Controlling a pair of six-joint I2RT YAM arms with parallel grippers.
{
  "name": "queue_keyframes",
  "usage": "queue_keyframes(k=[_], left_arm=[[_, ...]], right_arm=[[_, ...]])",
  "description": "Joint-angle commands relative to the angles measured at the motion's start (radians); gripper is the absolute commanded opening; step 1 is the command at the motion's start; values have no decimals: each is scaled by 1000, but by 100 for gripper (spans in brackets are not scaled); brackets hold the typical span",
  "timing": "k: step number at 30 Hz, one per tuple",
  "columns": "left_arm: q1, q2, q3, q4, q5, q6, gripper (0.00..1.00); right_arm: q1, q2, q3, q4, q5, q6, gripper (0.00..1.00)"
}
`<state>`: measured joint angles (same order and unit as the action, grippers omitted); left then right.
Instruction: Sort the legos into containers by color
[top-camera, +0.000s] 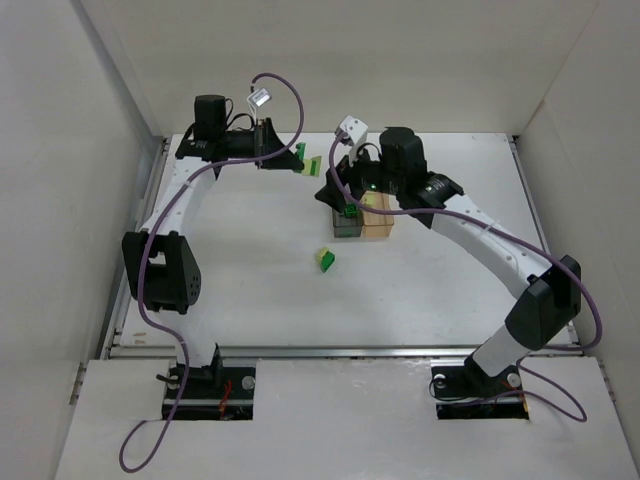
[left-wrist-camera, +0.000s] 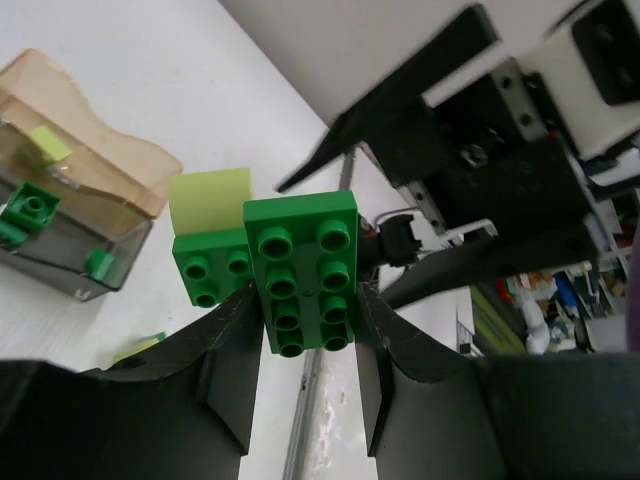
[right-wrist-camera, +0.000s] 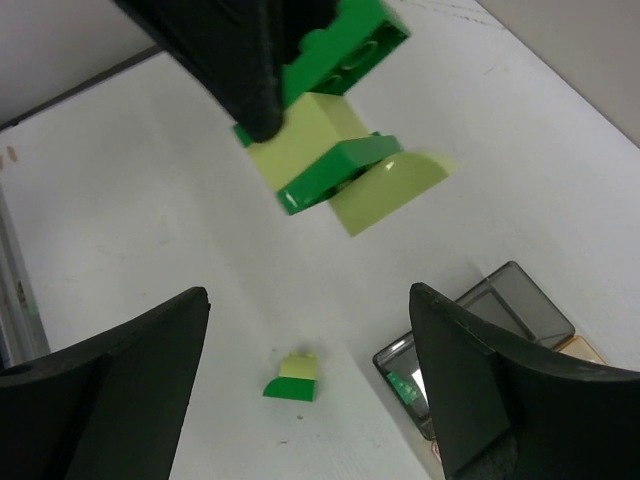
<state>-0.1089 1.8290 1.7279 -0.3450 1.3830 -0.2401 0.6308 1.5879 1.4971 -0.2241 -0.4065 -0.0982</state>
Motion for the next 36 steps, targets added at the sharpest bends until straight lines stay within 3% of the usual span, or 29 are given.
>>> queue_keyframes(k=[1,2,3,4,5,7,10,13,22,28,36], left_arm=[[-9,-152,-83,401,172,-298,0],[-9,-172,-118,487,172,-351,0],[-20,-191,-155,691,172,-417,0],[-20,-217,-225,795,172,-549,0],[-20,-217,-238,832,172,-550,0],[-20,-226,-238,833,183,-535,0],[-29,-244,-248,833,197,-489,0],[-49,-244,-248,833,197,-453,0],[-89,-244,-229,833,179,-444,0],[-107,-244,-248,833,168,-444,0],[-117,-244,-248,833,159,-444,0]], right_arm=[[-23,1,46,63,-8,-21,86],[-34,1,46,63,-34,-21,86],[-70,10,46,63,-120,3,86],[-100,33,63,63,-193,27,86],[-132,50,75,75,-263,98,86],[-236,89,109,95,-495,178,85],[-333,167,88,288,-777,424,85],[-333,202,112,364,-857,531,85],[-333,147,20,851,-867,865,91],[-284,175,44,864,-835,876,91],[-284,214,75,864,-793,907,79]])
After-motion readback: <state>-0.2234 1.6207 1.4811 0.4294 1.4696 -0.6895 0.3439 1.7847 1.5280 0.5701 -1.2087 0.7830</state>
